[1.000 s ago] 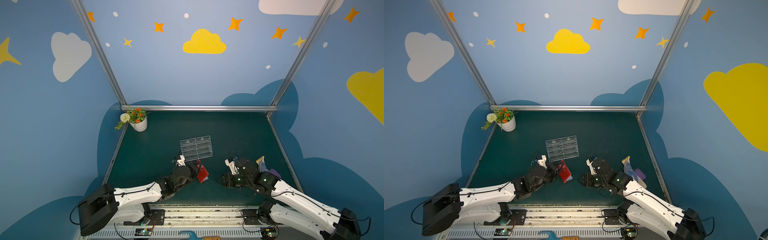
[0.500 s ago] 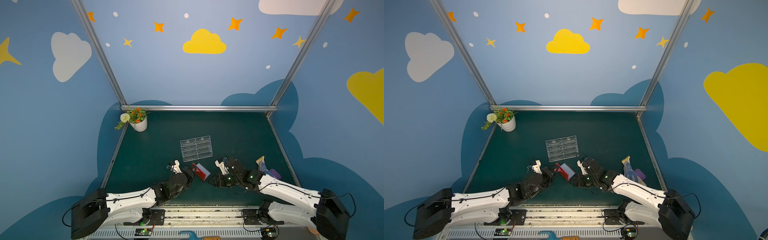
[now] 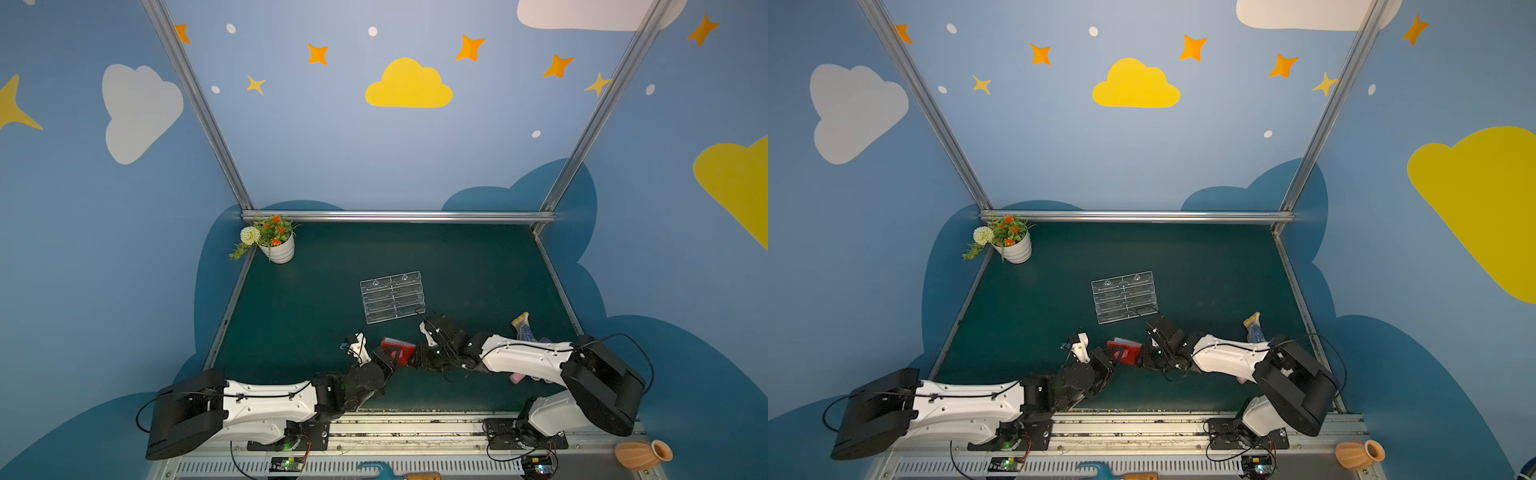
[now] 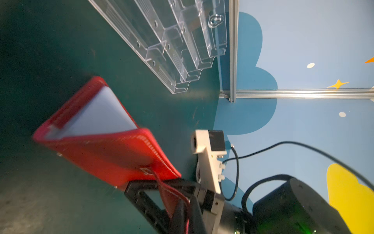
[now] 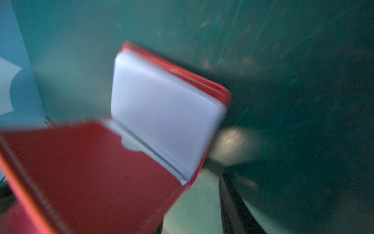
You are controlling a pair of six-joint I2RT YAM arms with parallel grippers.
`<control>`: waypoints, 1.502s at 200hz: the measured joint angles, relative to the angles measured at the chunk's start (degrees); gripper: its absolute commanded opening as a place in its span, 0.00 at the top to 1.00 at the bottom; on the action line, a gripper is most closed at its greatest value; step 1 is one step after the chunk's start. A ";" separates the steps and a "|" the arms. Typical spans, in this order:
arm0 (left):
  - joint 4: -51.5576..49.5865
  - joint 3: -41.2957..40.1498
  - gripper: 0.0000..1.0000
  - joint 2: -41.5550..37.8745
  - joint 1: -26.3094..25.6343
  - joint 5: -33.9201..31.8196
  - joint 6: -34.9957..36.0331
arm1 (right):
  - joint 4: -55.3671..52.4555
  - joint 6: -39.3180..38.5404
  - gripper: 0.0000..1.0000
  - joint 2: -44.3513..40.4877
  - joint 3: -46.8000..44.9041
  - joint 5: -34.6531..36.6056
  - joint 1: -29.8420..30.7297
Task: Take the credit cards out of the card holder
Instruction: Rotate the card holder at the bottom-center of the table.
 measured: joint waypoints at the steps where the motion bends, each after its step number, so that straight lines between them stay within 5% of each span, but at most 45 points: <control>1: 0.00 0.07 0.96 0.09 -0.11 -0.04 -0.04 | -0.04 0.00 0.59 0.02 0.07 0.09 -0.07; 96: 2.03 8.55 0.95 15.08 -4.02 1.79 -3.61 | -1.97 -5.33 0.48 0.72 3.08 -1.20 -12.11; 155: 3.28 17.18 0.83 25.38 -3.56 4.57 -1.31 | -12.55 -11.10 0.32 -14.84 0.52 -2.91 -27.82; 183: 5.35 22.60 0.64 32.06 -2.19 7.91 0.79 | -18.25 -13.94 0.29 -21.88 0.52 -3.78 -32.70; 204: 7.98 24.98 0.30 35.74 -1.07 10.93 3.50 | -21.70 -15.41 0.27 -25.94 0.52 -4.52 -34.64; 218: 9.40 25.38 0.18 36.26 -0.68 12.22 5.75 | -23.82 -15.91 0.26 -28.04 0.52 -5.16 -35.19; 255: -0.33 32.57 0.00 31.19 -1.11 13.70 16.98 | -29.33 -17.07 0.20 -33.40 1.68 -5.75 -35.85; 300: -5.42 39.71 0.00 26.60 -2.16 18.25 26.60 | -35.43 -18.38 0.17 -39.21 7.43 -5.68 -39.95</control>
